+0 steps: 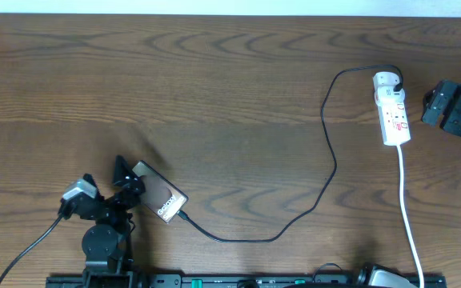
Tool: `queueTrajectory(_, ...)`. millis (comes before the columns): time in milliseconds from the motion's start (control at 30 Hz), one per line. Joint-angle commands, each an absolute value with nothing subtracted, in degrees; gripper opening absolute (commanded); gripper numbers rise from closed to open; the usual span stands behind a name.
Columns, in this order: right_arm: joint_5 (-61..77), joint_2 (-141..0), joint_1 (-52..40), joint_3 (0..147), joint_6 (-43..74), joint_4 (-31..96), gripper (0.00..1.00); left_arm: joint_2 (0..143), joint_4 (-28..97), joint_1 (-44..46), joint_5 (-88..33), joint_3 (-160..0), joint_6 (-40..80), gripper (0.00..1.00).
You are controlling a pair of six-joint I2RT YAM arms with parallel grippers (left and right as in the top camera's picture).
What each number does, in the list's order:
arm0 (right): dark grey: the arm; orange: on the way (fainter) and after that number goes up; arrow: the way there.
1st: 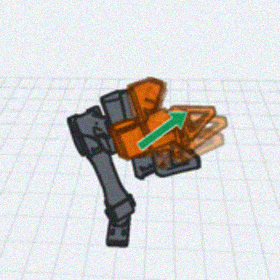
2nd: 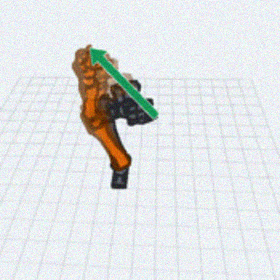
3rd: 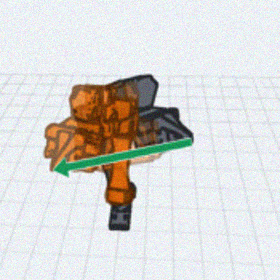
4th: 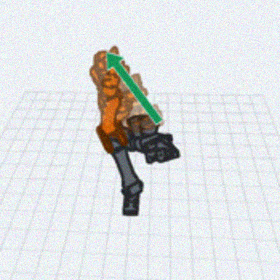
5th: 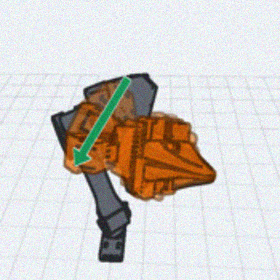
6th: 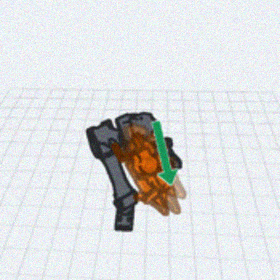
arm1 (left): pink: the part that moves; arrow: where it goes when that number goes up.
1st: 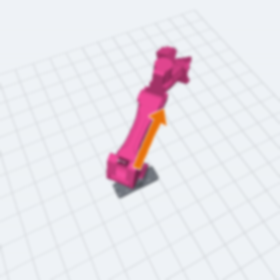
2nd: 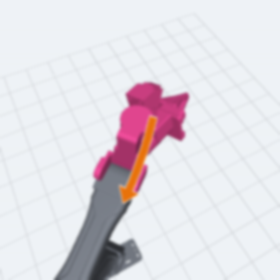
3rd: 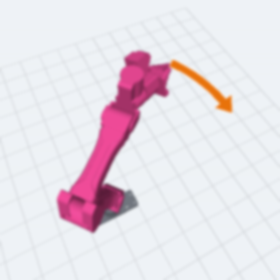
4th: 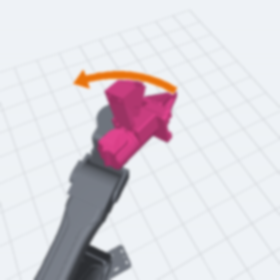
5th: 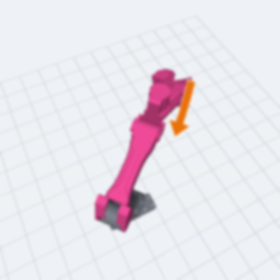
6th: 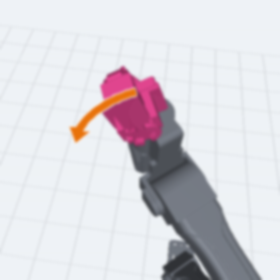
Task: Plug charger to phone and switch on socket
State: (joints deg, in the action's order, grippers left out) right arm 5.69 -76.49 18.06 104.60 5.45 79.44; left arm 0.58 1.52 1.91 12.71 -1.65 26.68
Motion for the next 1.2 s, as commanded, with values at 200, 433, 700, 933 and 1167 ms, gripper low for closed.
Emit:
queueTrajectory(200,5.48,-76.42,18.02,104.99,5.74,79.33,0.99,0.05,3.86,1.63,7.92,-0.30,19.73,0.92)
queueTrajectory(433,5.48,-76.42,18.02,104.99,5.74,79.33,0.99,0.05,3.86,1.63,7.94,-0.30,19.75,0.92)
queueTrajectory(700,5.48,-76.42,18.02,104.99,5.74,79.33,0.99,0.05,3.86,1.63,7.66,-0.30,14.59,0.92)
queueTrajectory(933,5.48,-76.42,18.02,104.99,5.74,79.33,0.99,0.05,4.47,1.63,1.67,-0.30,0.54,0.92)
queueTrajectory(1167,5.48,-76.42,18.02,104.99,5.74,79.33,0.99,0.05,4.40,1.63,0.60,-0.30,0.25,0.92)
